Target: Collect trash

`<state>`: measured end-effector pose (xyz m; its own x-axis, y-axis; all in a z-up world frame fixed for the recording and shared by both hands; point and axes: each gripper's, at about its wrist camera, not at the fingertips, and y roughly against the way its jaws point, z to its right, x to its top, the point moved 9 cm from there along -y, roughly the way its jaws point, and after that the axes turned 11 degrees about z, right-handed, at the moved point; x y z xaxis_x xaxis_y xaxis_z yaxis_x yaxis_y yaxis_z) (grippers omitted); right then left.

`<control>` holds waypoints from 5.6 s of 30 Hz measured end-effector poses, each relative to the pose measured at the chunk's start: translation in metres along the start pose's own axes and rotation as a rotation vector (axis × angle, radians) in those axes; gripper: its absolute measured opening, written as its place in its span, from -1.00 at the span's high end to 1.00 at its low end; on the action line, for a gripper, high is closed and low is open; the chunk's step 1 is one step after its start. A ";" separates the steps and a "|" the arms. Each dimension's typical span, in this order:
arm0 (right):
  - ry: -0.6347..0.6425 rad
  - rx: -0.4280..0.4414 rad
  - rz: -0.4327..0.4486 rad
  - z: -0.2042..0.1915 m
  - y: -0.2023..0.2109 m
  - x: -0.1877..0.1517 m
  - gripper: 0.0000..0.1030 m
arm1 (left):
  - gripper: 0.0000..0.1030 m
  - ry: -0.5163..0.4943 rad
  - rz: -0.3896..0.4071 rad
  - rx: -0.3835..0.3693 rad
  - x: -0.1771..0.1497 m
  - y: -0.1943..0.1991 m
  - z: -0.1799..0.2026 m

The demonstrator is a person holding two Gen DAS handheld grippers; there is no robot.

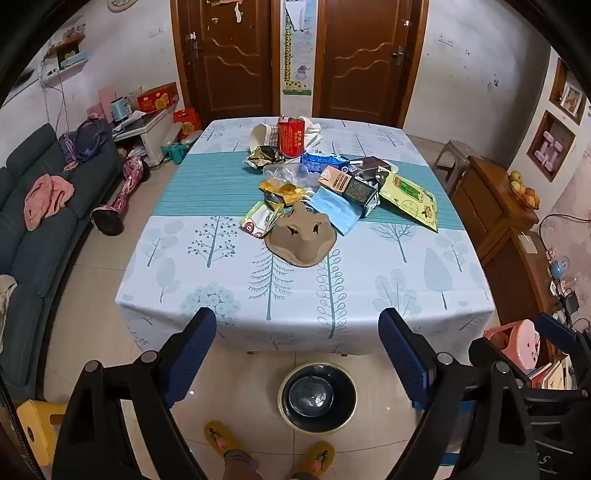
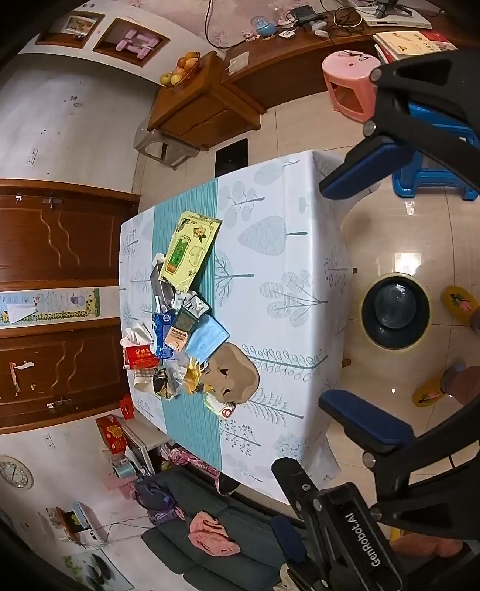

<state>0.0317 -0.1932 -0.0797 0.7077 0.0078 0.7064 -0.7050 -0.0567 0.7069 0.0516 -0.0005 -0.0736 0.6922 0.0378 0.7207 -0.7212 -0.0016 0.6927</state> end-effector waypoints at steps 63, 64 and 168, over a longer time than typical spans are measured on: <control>-0.007 0.027 0.030 -0.005 0.006 0.001 -1.00 | -0.71 0.020 0.052 0.000 -0.001 0.021 -0.011; -0.007 0.026 0.030 -0.005 0.006 0.001 -1.00 | -0.71 0.020 0.052 -0.001 -0.001 0.021 -0.011; -0.546 -0.119 -0.333 -0.072 -0.236 0.006 -0.18 | -0.71 -0.295 -0.457 -0.368 0.057 -0.277 -0.067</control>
<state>0.1988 -0.1081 -0.2398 0.7885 -0.5047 0.3516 -0.4221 -0.0281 0.9061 0.2885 0.0694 -0.2261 0.8717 -0.3223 0.3692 -0.2789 0.2933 0.9144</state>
